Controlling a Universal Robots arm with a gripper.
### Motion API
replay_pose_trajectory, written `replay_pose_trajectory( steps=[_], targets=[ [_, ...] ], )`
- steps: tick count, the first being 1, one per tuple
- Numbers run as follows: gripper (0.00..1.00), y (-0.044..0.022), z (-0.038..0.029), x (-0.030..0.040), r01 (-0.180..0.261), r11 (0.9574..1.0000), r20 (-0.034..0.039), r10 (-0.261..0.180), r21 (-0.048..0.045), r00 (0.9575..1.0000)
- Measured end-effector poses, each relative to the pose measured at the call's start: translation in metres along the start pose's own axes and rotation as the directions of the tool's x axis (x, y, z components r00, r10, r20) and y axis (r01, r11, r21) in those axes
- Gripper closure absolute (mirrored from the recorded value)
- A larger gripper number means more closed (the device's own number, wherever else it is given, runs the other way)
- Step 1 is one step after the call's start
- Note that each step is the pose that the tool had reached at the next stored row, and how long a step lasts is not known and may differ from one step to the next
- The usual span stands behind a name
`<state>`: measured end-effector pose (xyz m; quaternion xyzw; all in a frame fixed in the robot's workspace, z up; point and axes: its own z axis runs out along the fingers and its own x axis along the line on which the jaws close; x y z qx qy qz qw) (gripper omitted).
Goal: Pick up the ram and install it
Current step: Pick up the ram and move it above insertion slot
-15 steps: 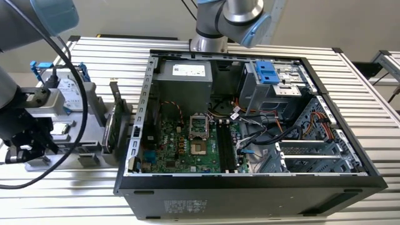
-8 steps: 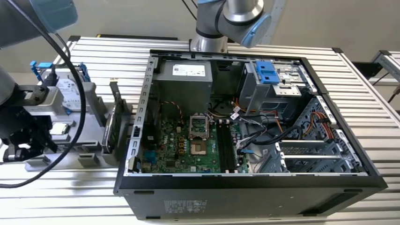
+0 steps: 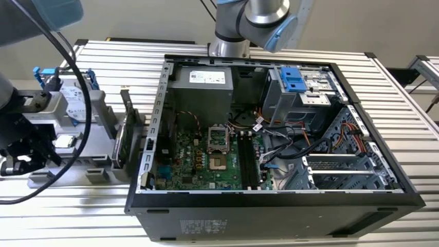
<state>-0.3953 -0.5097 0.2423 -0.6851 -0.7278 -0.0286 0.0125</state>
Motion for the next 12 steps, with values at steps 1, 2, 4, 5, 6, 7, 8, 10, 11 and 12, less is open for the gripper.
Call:
replay_pose_trajectory(
  steps=[1,2,4,5,6,7,8,10,11,12],
  targets=[
    [1.00,0.0000,-0.0009,0.0001,0.000,1.0000,0.0000,0.000,0.0000,1.0000],
    [1.00,0.0000,-0.0018,0.0001,0.000,1.0000,-0.0001,0.000,-0.0001,1.0000],
    [1.00,0.0001,-0.0037,0.0003,0.000,1.0000,0.0000,0.000,0.0000,1.0000],
    [1.00,0.0001,-0.0046,0.0003,0.000,1.0000,-0.0001,0.000,-0.0001,1.0000],
    [1.00,0.0001,-0.0056,0.0004,0.000,1.0000,-0.0001,0.000,-0.0001,1.0000],
    [1.00,0.0002,-0.0065,0.0004,0.000,1.0000,-0.0002,0.000,-0.0002,1.0000],
    [1.00,0.0002,-0.0073,0.0005,0.000,1.0000,-0.0002,0.000,-0.0001,1.0000],
    [1.00,0.0002,-0.0090,0.0005,0.000,1.0000,-0.0003,0.000,-0.0001,1.0000],
    [1.00,0.0002,-0.0096,0.0006,0.000,1.0000,-0.0003,0.000,0.0000,1.0000],
    [1.00,0.0001,-0.0098,0.0006,0.000,1.0000,-0.0004,0.000,0.0001,1.0000]
  ],
)
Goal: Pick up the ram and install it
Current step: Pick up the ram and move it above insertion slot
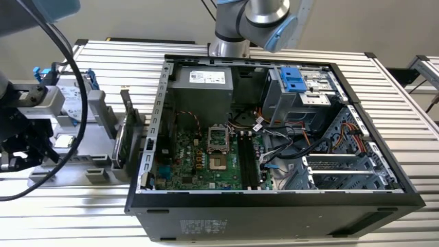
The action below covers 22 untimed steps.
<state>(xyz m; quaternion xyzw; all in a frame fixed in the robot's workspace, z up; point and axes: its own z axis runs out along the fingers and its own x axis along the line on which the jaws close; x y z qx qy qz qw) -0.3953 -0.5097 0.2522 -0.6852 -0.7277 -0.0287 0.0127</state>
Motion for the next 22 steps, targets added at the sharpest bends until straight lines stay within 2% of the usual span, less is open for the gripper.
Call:
replay_pose_trajectory(
  steps=[12,22],
  targets=[
    [1.00,0.0003,-0.0117,0.0004,-0.002,1.0000,-0.0004,0.002,0.0048,1.0000],
    [1.00,0.0004,-0.0129,0.0004,-0.002,1.0000,0.0002,0.002,0.0051,1.0000]
  ],
)
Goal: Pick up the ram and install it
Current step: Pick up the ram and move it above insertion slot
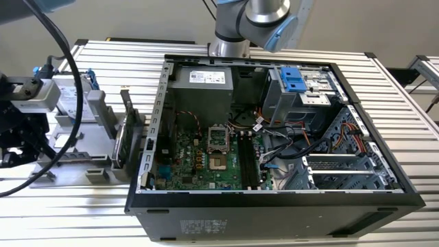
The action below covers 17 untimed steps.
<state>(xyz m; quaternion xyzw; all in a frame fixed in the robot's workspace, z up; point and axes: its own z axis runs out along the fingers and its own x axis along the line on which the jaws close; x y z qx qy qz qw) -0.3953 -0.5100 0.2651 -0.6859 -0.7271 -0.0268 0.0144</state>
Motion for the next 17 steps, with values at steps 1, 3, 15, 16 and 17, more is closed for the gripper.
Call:
replay_pose_trajectory(
  steps=[1,3,15,16,17],
  targets=[
    [1.00,0.0000,-0.0005,0.0000,0.000,1.0000,0.0000,0.000,0.0000,1.0000],
    [1.00,0.0000,-0.0016,0.0001,0.000,1.0000,-0.0002,0.000,-0.0002,1.0000],
    [1.00,0.0002,-0.0136,0.0008,0.000,1.0000,-0.0002,0.000,-0.0003,1.0000],
    [1.00,0.0003,-0.0155,0.0009,0.000,1.0000,-0.0001,0.000,-0.0002,1.0000],
    [1.00,0.0003,-0.0170,0.0010,0.000,1.0000,-0.0002,0.000,-0.0002,1.0000]
  ],
)
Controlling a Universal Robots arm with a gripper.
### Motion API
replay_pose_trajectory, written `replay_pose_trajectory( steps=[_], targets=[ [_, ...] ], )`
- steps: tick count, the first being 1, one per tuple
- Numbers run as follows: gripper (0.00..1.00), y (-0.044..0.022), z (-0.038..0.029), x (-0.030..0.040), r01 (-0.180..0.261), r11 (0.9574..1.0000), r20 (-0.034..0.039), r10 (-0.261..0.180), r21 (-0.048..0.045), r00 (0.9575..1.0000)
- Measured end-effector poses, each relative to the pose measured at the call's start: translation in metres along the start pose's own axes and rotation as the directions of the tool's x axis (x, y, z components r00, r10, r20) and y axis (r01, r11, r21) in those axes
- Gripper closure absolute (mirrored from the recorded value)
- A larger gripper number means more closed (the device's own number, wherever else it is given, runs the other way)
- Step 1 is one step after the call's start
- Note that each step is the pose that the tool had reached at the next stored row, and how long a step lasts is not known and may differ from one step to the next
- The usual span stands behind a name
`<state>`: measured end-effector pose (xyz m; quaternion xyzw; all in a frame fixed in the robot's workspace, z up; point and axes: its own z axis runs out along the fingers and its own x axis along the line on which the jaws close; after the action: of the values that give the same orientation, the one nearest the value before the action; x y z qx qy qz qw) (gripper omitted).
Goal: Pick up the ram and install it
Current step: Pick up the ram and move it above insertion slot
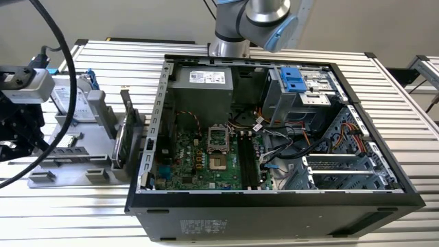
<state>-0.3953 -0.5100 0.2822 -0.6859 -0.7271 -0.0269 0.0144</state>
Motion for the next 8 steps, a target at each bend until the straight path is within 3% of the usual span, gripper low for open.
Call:
replay_pose_trajectory(
  steps=[8],
  targets=[
    [1.00,0.0002,-0.0107,0.0006,0.000,1.0000,0.0000,0.000,0.0000,1.0000]
  ],
)
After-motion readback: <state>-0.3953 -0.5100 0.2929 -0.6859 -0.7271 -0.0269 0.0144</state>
